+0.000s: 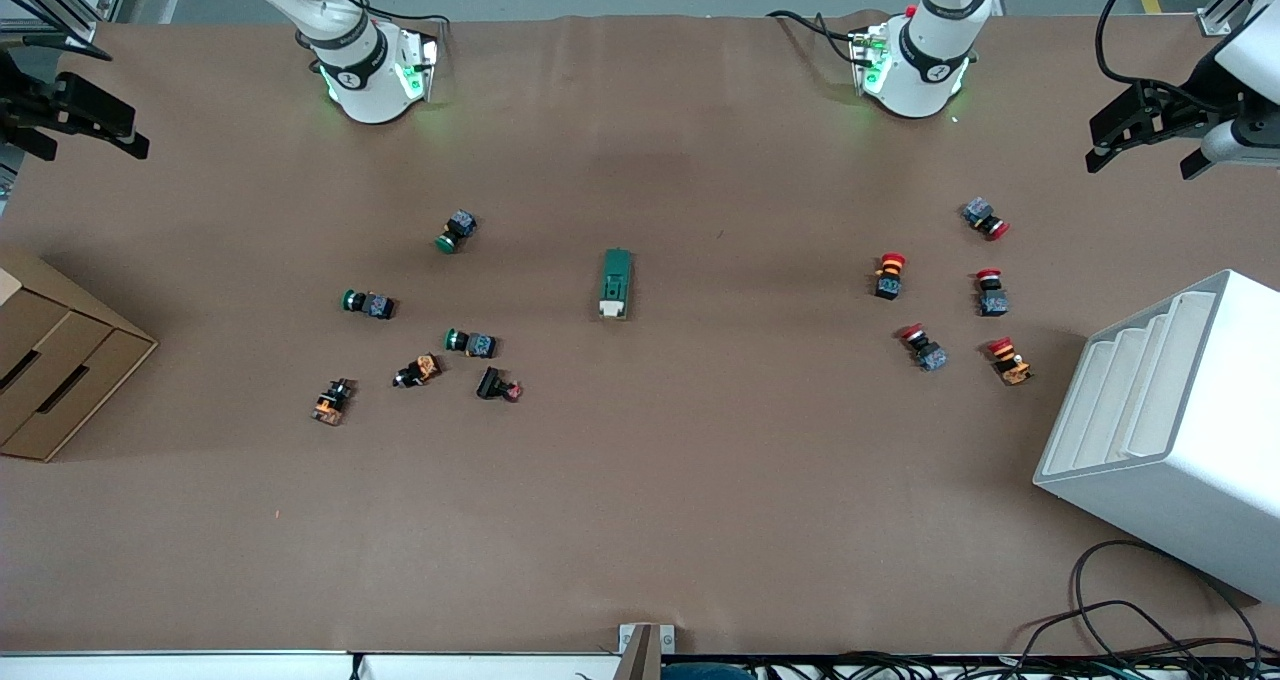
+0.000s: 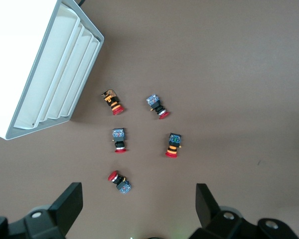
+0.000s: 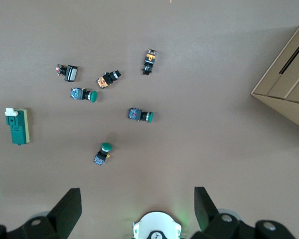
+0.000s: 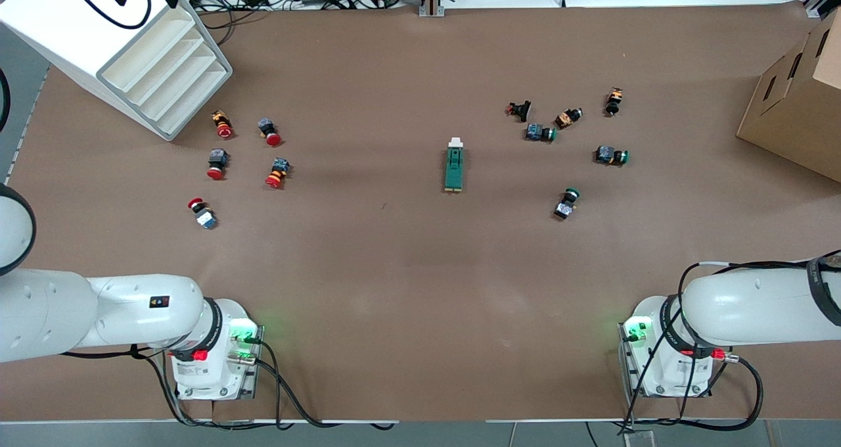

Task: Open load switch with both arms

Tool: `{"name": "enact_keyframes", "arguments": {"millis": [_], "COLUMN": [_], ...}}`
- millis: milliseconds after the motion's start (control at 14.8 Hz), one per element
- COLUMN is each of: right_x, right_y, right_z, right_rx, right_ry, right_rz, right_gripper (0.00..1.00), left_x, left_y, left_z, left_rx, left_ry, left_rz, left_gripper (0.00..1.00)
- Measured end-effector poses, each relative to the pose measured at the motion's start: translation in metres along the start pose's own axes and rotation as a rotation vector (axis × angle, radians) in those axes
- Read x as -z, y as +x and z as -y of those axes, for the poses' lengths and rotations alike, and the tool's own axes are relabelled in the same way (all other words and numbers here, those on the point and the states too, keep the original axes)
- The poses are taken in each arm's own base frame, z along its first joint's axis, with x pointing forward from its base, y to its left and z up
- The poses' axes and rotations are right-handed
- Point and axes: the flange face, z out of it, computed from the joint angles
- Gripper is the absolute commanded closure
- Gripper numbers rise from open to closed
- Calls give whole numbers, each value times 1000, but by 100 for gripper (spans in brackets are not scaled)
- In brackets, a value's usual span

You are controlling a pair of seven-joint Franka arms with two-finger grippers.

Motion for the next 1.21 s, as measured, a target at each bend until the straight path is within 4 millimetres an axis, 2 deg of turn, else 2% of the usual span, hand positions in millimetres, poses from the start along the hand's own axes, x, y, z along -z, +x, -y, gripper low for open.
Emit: {"name": "enact_keyframes", "arguments": {"millis": [472,606,741,808,1010,1212], "right_x": [0,1,-7,-22,-87,-133], "right_y": [0,0,6,16,61,87], "right_z": [-1,-1,-2,-3,-10,-20], "right_rx": [-1,-2,-4,-6,-20,-35], "right_ry": [0,0,1,0,-3,-41], "right_rz": [-1,-4,15,48,164,244], "right_gripper": [0,0,0,0,0,0], "left_x": [-4,-13,-26,-35,-72,-121], "left_y": [8,15,27,35,61,79], "left_z": [3,1,-12,-25,-66,-109], "left_rx": [12,13,-11,-33,-49,-18], "left_ry": [-47,-84,-93,-94,-104,-124], "left_rz": [7,22,25,21,30,43], "left_gripper": [0,0,0,0,0,0]}}
